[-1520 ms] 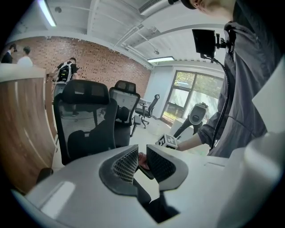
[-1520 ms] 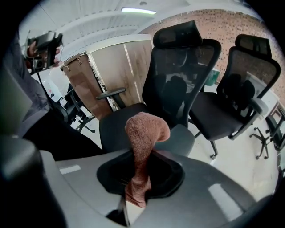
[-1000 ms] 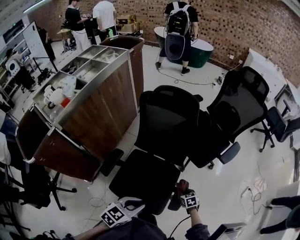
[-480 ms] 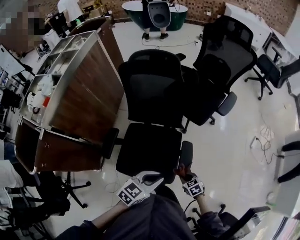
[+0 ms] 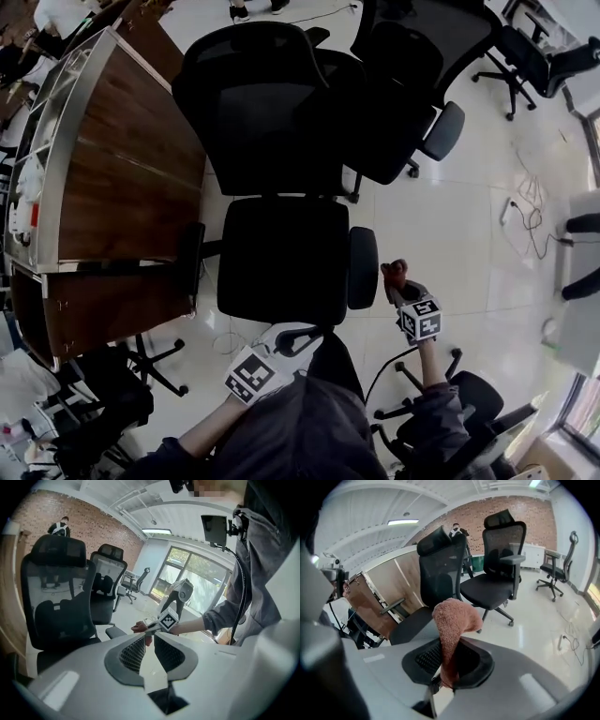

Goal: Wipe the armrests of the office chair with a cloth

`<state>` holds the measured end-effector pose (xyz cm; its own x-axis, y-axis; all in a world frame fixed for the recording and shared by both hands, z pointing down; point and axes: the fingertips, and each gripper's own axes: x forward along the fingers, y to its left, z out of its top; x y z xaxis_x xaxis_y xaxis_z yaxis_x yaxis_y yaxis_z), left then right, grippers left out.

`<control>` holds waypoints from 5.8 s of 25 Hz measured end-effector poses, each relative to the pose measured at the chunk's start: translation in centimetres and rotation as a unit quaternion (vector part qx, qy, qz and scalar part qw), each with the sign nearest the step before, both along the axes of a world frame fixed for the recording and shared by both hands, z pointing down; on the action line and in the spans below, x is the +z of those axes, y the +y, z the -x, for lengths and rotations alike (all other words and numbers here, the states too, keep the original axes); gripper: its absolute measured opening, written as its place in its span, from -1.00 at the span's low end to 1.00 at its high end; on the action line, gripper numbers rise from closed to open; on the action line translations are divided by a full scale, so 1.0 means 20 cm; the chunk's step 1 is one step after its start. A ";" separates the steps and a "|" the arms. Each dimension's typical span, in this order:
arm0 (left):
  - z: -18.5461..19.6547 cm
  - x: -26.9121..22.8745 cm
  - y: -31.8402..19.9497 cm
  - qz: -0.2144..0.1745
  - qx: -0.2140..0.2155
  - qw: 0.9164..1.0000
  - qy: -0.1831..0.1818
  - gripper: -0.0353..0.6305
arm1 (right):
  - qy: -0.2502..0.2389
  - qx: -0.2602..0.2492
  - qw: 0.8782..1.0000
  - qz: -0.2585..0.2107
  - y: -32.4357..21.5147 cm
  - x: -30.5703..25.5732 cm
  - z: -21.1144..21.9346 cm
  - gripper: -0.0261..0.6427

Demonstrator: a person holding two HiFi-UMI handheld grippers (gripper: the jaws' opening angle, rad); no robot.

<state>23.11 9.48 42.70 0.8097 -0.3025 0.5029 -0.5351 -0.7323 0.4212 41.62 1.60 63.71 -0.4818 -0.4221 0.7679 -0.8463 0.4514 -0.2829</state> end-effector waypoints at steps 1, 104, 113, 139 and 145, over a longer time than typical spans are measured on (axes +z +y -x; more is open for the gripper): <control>0.00 0.02 -0.01 0.002 -0.004 1.000 0.001 -0.67 | -0.003 0.003 1.000 0.004 -0.04 0.05 -0.01 -0.78; 0.88 0.38 -0.26 0.037 0.002 0.997 0.065 -0.69 | -0.164 0.361 0.918 -0.019 -0.28 0.10 0.98 -0.78; 0.92 0.44 -0.28 0.048 0.063 0.996 0.044 -0.69 | -0.039 0.530 0.847 -0.003 -0.30 0.65 0.74 -0.78; 0.91 0.44 -0.33 0.056 0.105 0.992 0.041 -0.69 | -0.036 0.582 0.811 -0.033 -0.19 0.56 0.63 -0.78; 0.94 0.46 -0.30 0.062 0.110 0.991 0.037 -0.69 | -0.002 0.573 0.819 -0.028 -0.16 0.67 0.59 -0.78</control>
<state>4.24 3.44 51.95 0.8857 -0.0534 0.4613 -0.3315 -0.7684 0.5475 29.75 -1.60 77.02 0.2534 -0.6335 0.7310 -0.7217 -0.6270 -0.2933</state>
